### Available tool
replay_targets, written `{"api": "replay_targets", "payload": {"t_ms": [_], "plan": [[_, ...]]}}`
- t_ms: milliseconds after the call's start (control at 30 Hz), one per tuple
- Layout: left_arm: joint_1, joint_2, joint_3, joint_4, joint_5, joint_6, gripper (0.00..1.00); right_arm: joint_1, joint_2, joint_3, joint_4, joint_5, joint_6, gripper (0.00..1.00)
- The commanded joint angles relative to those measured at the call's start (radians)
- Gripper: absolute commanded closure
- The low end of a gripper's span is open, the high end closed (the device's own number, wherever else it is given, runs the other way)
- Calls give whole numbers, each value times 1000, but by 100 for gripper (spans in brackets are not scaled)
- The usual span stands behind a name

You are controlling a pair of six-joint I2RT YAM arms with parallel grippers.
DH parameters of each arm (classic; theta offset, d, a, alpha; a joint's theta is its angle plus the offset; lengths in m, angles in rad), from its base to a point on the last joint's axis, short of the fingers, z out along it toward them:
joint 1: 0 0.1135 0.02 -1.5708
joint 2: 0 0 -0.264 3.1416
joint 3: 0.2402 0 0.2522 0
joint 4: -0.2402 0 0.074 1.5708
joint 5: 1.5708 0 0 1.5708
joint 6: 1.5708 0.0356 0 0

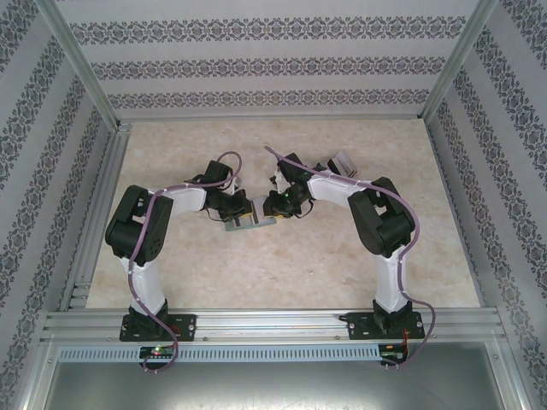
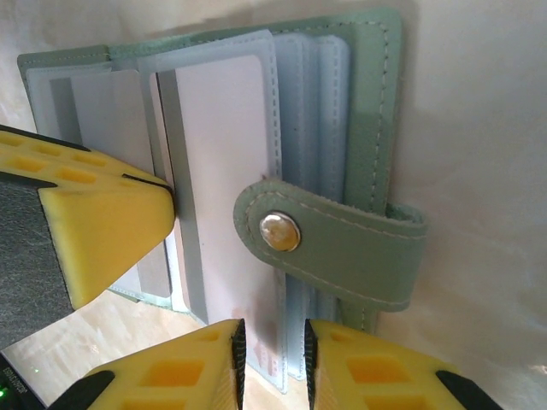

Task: Put the credit cards into the card holder
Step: Flip over the card slot in the card holder.

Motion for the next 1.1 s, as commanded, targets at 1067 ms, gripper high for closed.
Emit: {"api": "replay_targets", "payload": {"t_ms": [1067], "plan": [[-16,-80,-32,35,-17,-41,88,72,10,94,57,-132,13,72]]}}
